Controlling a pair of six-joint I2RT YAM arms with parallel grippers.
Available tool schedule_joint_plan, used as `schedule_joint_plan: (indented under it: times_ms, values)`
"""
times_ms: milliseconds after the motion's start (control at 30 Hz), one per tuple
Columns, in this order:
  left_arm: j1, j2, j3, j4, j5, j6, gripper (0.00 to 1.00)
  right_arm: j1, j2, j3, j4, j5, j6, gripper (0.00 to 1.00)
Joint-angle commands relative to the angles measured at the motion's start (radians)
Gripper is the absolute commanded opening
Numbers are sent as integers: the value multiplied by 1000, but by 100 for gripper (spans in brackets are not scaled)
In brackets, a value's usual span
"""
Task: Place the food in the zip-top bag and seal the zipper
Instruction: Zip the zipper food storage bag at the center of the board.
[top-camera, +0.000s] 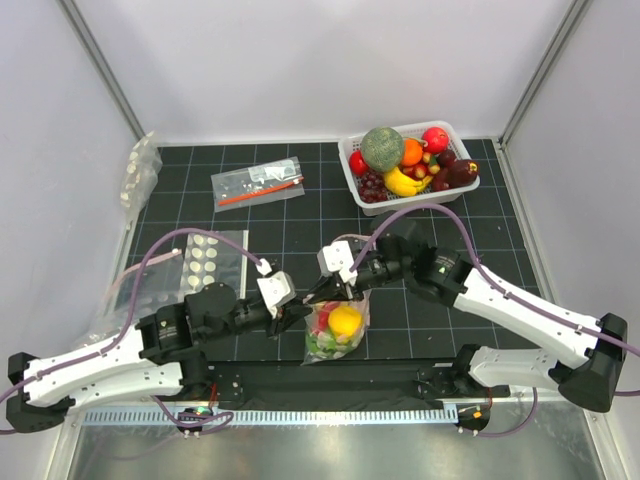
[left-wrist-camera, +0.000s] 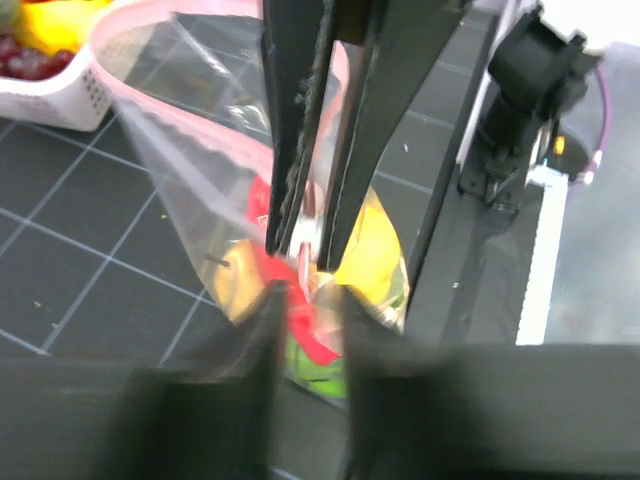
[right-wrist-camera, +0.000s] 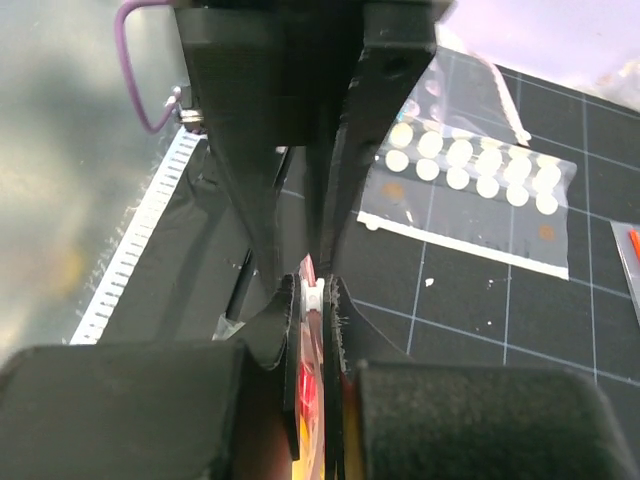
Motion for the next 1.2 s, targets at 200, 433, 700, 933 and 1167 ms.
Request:
schedule_joint_plan:
  times_ms: [200,433,700,933,1167]
  values:
    - [-1,-85,-33,125,-69,73,59,109,-65,42,190,305,257,1]
    - [0,-165,-98,246,-79,131,60,195,-67,81,173,469,311,1]
    - [-1,-237,-144,307,-14,141,28,217,-59,84,156,503,314,1]
    - [-1,-194,-135,318,21,134,27,217,-47,81,159,457,322,1]
    - [-1,-127,-113,289,26,139,0,218,-57,67,165,408,322,1]
